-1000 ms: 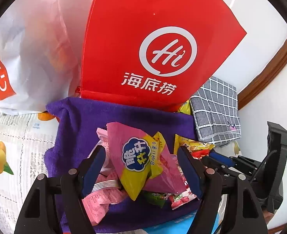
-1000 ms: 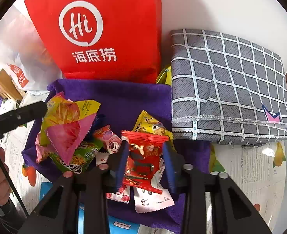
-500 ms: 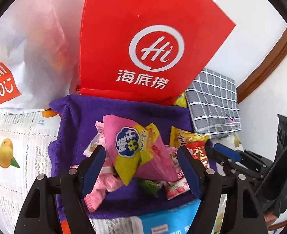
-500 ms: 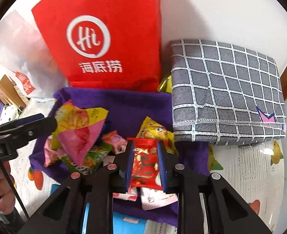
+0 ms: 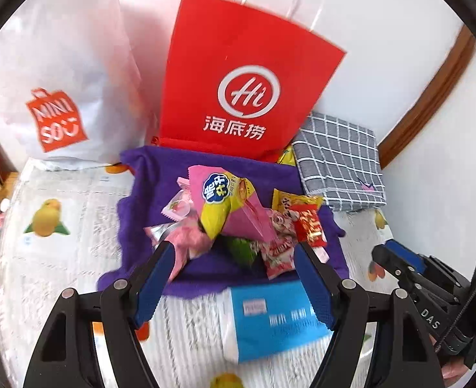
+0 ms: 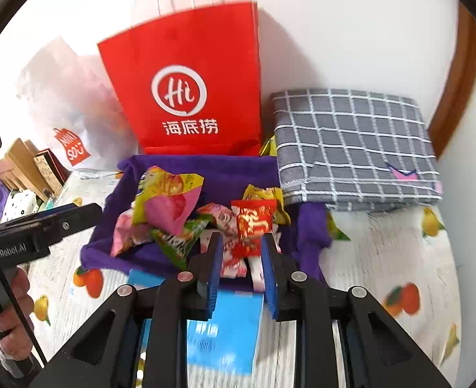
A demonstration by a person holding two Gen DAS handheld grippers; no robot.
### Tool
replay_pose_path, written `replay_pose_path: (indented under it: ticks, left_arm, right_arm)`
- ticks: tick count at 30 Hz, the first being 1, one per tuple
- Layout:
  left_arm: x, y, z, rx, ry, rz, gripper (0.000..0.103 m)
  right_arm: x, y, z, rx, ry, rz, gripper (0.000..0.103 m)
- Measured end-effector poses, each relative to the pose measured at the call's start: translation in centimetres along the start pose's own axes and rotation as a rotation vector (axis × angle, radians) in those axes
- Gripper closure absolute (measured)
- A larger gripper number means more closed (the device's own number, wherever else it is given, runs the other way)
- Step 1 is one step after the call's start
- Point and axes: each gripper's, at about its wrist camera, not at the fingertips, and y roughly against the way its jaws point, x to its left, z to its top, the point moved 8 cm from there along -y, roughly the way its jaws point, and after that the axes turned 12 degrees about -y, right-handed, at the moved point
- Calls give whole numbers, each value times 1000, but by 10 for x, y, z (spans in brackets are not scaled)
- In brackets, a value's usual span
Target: Organize snacks
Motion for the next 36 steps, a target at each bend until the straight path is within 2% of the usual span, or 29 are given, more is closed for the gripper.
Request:
replay_pose_path:
  ticks: [5, 12, 16, 18, 20, 24, 26, 36]
  left_arm:
    - [-15, 47, -21, -51, -40, 43, 29]
    - [-34, 94, -58, -100, -72, 70, 24]
    - [-42, 118, -79, -138, -93, 102, 19]
    - [-49, 131, -90, -156, -110, 114, 13]
    - [-56, 144, -101, -178, -124, 125, 11]
    - [-65, 163, -117, -216, -147, 155, 7]
    - [-70, 170, -125, -226, -153, 173, 7]
    - [-82, 192, -154, -252, -168, 176, 7]
  right_arm:
    - [3, 55, -23, -87, -7, -26, 63]
    - [6, 115, -67, -123, -22, -44, 59]
    - [4, 147, -94, -156, -39, -62, 40]
    - [3, 161, -104, -182, -42, -63, 37]
    - [2, 173, -117, -193, -50, -64, 24]
    - [2, 193, -143, -218, -30, -95, 20]
    - [1, 200, -153, -228, -33, -109, 11]
    - [-7, 232, -179, -267, -92, -116, 10]
